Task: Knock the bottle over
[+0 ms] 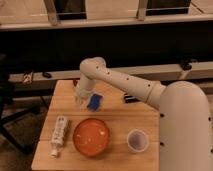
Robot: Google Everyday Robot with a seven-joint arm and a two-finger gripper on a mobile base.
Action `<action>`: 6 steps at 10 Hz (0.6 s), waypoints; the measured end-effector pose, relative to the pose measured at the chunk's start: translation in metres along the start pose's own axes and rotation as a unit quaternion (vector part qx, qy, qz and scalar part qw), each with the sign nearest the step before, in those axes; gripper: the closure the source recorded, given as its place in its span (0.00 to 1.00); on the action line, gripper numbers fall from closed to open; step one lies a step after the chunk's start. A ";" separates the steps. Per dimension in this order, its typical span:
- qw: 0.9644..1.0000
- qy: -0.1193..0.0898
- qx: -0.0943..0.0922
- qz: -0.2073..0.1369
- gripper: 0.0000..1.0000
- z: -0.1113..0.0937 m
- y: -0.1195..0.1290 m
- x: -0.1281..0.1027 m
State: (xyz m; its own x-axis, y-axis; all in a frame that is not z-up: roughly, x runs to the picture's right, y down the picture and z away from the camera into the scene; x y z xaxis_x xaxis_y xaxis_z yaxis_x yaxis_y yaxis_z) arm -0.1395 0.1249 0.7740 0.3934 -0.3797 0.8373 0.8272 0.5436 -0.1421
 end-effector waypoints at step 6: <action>1.000 -0.001 -0.001 0.004 0.99 -0.014 0.019 0.006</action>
State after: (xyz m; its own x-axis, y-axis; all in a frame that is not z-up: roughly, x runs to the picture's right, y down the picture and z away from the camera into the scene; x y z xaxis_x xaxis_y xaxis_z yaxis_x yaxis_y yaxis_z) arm -0.1162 0.1223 0.7692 0.3986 -0.3742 0.8373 0.8250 0.5451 -0.1492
